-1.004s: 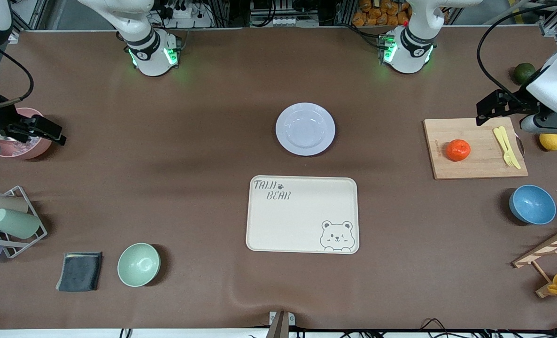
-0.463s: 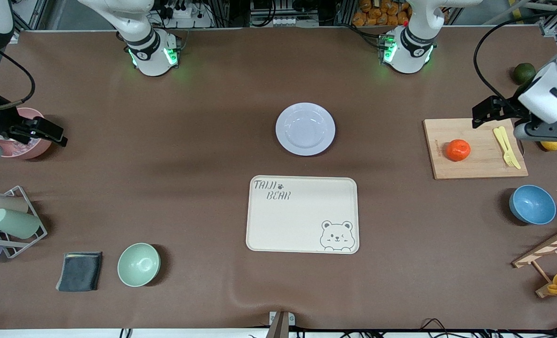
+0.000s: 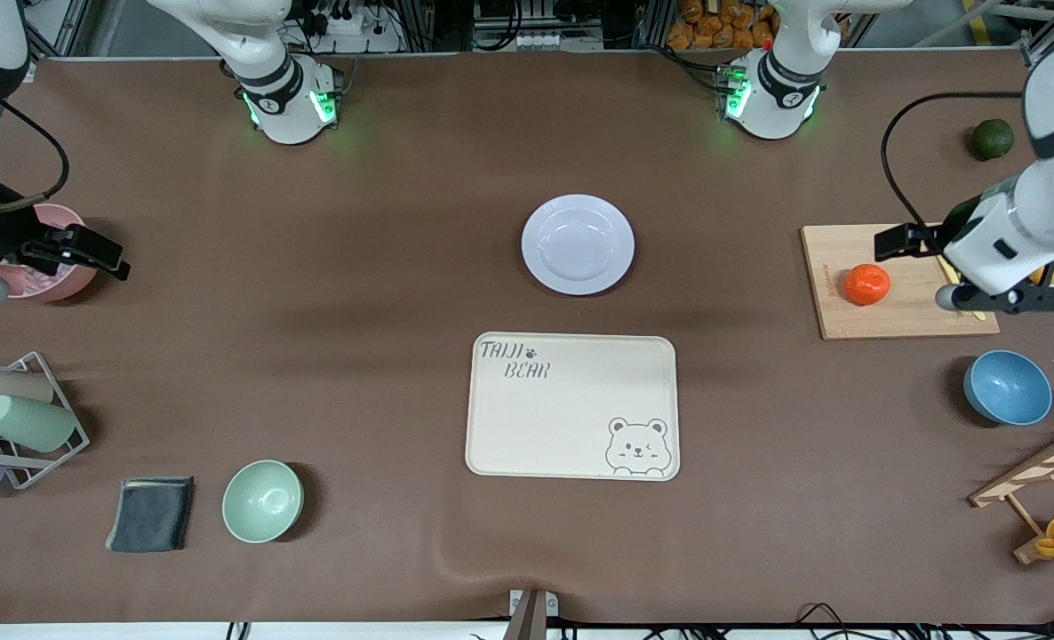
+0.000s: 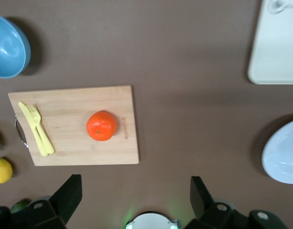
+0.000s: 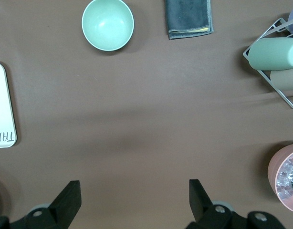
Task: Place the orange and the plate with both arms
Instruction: 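Move the left gripper down over the orange on the cutting board, then close the left gripper on the orange while the right gripper shifts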
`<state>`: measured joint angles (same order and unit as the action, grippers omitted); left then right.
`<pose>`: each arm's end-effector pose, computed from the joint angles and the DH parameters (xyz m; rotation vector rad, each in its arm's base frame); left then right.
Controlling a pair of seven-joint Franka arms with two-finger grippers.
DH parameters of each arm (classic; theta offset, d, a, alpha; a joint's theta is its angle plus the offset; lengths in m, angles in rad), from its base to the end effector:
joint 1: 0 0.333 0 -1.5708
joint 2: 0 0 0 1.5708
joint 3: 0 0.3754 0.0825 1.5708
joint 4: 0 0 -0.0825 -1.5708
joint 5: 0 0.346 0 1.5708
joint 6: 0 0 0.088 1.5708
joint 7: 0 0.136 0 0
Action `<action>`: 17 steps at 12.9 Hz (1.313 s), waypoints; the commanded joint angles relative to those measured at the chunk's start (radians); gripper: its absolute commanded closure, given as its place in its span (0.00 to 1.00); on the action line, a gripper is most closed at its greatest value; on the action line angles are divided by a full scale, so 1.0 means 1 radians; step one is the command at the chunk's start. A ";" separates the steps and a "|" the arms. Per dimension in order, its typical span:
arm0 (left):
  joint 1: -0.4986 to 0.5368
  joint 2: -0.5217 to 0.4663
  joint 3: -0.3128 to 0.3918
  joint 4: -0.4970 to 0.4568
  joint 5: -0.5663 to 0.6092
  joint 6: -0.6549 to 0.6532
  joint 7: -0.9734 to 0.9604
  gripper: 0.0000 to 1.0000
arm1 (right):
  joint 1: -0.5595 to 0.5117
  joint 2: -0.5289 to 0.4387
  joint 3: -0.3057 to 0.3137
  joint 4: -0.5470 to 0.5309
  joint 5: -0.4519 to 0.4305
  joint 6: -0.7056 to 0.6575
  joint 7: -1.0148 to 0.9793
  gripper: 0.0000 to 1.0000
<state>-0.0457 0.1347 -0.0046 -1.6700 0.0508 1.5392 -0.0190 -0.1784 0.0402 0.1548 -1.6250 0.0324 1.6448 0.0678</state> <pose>0.5368 -0.0198 0.5398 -3.0553 0.0558 0.4051 0.5347 -0.0103 0.6169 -3.0999 0.1461 0.0322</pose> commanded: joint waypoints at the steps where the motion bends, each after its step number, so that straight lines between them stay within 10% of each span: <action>1: 0.004 0.011 -0.006 -0.080 0.090 0.096 -0.010 0.00 | 0.007 0.012 0.000 0.019 0.014 0.004 0.018 0.00; 17: 0.193 -0.030 -0.008 -0.680 0.215 0.729 -0.018 0.00 | 0.051 0.102 0.000 0.047 0.052 0.087 0.022 0.00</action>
<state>0.1213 0.1259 -0.0023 -2.2990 0.2231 2.2075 -0.0237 -0.1155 0.1038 0.1530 -1.6185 0.0725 1.7165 0.1455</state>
